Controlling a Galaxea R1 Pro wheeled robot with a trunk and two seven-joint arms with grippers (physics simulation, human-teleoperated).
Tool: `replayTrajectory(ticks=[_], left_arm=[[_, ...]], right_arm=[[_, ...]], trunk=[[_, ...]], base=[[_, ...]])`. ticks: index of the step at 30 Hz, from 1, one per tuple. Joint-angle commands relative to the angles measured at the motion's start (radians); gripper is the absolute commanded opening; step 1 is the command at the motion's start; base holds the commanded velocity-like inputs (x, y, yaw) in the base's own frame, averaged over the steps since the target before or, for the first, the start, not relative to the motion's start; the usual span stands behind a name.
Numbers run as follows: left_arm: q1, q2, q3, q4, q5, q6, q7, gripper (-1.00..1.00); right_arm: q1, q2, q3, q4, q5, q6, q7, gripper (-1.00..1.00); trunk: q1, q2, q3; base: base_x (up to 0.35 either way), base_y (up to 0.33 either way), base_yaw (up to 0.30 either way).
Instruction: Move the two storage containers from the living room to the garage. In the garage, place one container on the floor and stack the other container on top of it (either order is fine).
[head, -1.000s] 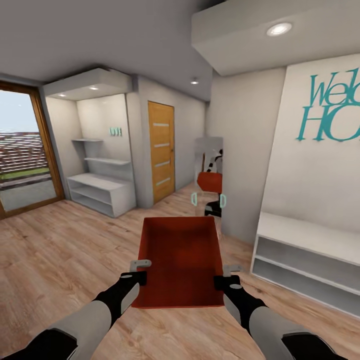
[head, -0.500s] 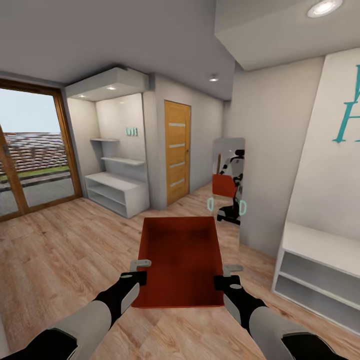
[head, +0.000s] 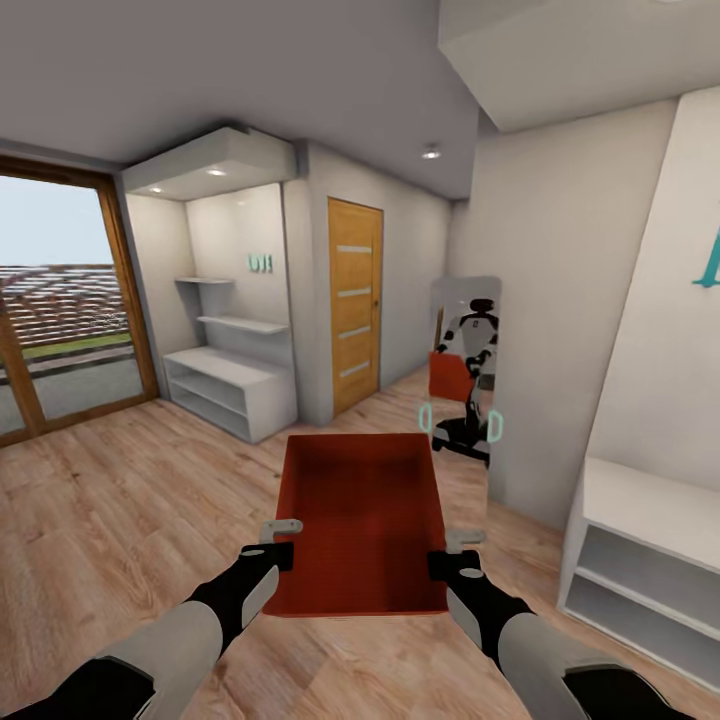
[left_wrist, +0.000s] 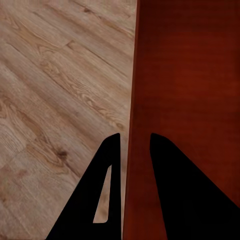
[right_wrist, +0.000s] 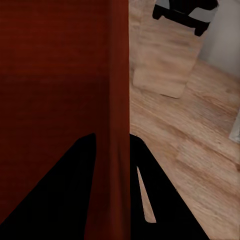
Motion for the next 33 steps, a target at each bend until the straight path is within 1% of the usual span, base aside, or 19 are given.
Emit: replayTrajectory(ticks=[1,15,33], left_arm=[[-0.002,0.025,0.037,-0.005,-0.022,-0.012,0.022,-1.00],[-0.002,0.025,0.037,-0.007,-0.022,-0.012,0.022,-1.00],[-0.002,0.025,0.037,-0.007,-0.022,-0.012,0.022,-1.00]], right_arm=[[0.000,0.000,0.002,0.003,-0.010,-0.002,0.005,-1.00],[0.000,0.000,0.002,0.003,-0.010,-0.002,0.005,-1.00],[0.000,-0.001,0.002,0.003,-0.010,-0.002,0.005,-1.00]], trunk=[[0.001,-0.002,-0.002],[0.001,-0.002,-0.002],[0.001,-0.002,-0.002]], base=[[0.322,0.000,0.000],[0.322,0.000,0.016],[0.322,0.000,0.264]])
